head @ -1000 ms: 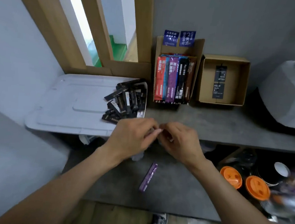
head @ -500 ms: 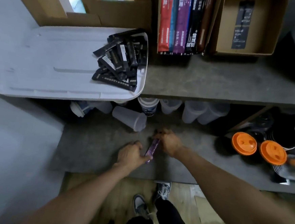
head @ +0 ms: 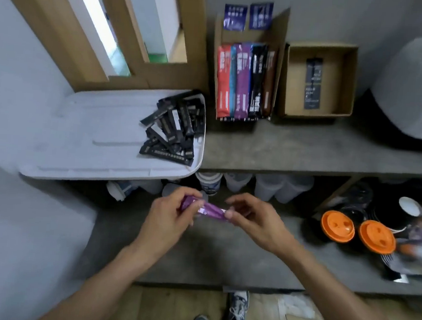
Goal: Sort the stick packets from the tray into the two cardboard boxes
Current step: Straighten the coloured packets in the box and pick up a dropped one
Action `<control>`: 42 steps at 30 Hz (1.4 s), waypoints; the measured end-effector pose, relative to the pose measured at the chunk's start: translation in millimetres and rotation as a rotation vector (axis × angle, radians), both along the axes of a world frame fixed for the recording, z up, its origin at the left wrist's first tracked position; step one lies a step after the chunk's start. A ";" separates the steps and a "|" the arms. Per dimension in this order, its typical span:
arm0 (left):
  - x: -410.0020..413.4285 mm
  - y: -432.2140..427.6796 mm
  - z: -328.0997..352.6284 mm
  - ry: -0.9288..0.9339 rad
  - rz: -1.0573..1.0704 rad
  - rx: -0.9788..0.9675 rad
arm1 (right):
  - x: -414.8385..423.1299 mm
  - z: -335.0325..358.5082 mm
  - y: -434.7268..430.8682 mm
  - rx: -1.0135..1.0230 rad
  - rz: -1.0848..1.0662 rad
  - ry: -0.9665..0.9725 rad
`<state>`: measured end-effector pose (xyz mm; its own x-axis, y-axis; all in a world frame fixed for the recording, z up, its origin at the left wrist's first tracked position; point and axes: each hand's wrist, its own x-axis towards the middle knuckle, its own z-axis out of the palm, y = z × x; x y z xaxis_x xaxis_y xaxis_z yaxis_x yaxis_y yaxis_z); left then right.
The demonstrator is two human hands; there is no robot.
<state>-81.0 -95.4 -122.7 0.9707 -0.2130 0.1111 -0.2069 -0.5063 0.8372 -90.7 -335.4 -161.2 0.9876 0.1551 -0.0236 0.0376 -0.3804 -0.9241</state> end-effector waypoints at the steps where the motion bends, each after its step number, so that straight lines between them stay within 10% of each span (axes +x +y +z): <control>1: 2.3 -2.7 31.8 -0.018 0.006 -0.072 | -3.3 24.9 0.2 0.101 -0.014 -0.011; 10: 91.0 -34.9 198.7 -0.174 0.010 -0.188 | 48.0 151.2 1.4 0.427 -0.136 -0.182; 26: 267.1 -121.7 307.1 -0.301 -0.119 0.336 | 168.9 233.1 -27.9 -0.607 -0.327 -0.702; 42: 340.8 -143.9 292.4 -0.333 -0.126 0.174 | 235.4 226.0 5.1 -0.650 -0.311 -0.485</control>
